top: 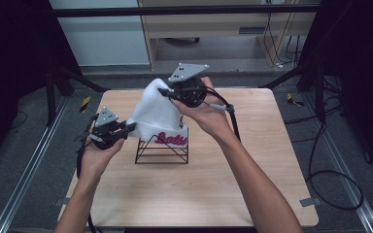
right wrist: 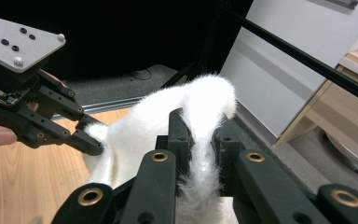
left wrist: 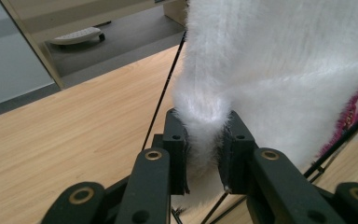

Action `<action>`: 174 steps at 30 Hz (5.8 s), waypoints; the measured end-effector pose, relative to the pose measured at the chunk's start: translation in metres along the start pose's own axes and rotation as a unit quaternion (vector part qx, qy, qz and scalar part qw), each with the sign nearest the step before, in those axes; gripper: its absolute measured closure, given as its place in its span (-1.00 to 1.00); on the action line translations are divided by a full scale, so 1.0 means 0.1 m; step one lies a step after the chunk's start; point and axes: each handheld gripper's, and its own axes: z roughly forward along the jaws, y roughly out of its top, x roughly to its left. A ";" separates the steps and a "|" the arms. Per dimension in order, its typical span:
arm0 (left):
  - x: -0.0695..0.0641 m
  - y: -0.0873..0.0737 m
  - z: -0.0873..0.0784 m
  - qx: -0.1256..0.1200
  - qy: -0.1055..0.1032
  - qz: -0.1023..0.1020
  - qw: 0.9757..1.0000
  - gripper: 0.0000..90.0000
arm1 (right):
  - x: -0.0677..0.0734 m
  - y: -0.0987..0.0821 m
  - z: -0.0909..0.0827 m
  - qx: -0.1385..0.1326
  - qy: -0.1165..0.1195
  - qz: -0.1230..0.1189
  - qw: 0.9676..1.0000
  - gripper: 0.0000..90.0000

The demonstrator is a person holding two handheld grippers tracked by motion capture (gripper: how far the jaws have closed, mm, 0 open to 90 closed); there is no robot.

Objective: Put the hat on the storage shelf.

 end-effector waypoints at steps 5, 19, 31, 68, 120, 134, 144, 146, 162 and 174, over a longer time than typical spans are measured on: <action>-0.01 -0.07 -0.02 0.000 -0.002 -0.002 1.000 0.66 | 0.04 -0.02 0.01 0.006 0.002 -0.004 1.000 0.81; -0.01 -0.24 0.06 0.011 -0.003 -0.007 1.000 0.65 | 0.15 -0.12 0.05 0.025 0.012 -0.008 1.000 0.81; -0.02 -0.34 0.07 0.018 -0.006 -0.007 1.000 0.63 | 0.21 -0.21 0.09 0.037 0.018 -0.006 0.999 0.81; -0.05 -0.70 0.17 0.047 -0.029 -0.016 0.998 0.56 | 0.41 -0.43 0.17 0.080 0.033 -0.010 0.996 0.82; 0.35 -1.28 0.03 0.116 0.089 -0.081 0.986 -0.76 | 0.47 -0.56 0.22 0.098 0.042 0.004 0.994 0.64; 0.29 -1.46 0.17 0.142 0.096 -0.080 0.982 -0.85 | 0.29 -0.67 -0.23 0.084 -0.019 0.049 0.995 -0.37; 0.30 -1.55 0.20 0.137 0.090 -0.099 0.981 -0.94 | 0.07 -1.32 -0.67 0.105 -0.106 0.124 0.981 -0.68; 0.30 -1.55 0.21 0.138 0.089 -0.099 0.981 -0.95 | 0.04 -1.51 -0.77 0.112 -0.118 0.142 0.976 -0.71; 0.30 -1.55 0.21 0.138 0.088 -0.099 0.981 -0.95 | 0.16 -2.94 -1.21 0.185 -0.159 0.245 0.938 -0.76; 0.30 -1.55 0.21 0.138 0.089 -0.100 0.981 -0.95 | 0.25 -3.26 -1.17 0.209 -0.187 0.254 0.926 -0.82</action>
